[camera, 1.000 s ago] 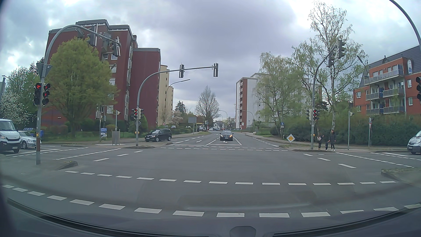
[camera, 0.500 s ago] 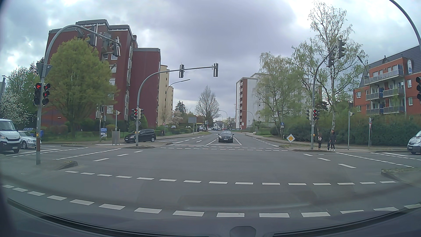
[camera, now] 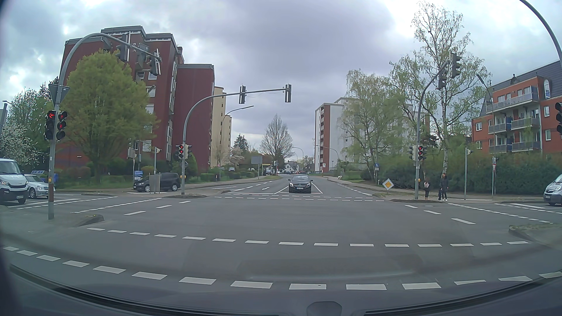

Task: Follow the waypoints while adhering to traffic rules and regulations

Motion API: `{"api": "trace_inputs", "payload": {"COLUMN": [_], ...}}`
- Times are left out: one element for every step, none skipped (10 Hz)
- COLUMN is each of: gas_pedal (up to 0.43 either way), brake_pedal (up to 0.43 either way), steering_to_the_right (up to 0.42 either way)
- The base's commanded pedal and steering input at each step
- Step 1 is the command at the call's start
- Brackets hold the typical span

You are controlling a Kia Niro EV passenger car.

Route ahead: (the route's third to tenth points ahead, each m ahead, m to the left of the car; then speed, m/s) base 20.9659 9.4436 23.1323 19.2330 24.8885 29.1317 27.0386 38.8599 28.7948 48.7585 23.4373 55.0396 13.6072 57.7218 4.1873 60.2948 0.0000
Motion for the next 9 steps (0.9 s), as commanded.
{"api": "trace_inputs", "payload": {"gas_pedal": [0.0,0.0,0.0,0.0,0.0,0.0,0.0,0.0,0.0], "brake_pedal": [0.293,0.287,0.293,0.293,0.293,0.287,0.287,0.293,0.287], "steering_to_the_right": [-0.01,-0.01,-0.01,-0.01,-0.01,-0.01,-0.01,-0.01,-0.01]}}
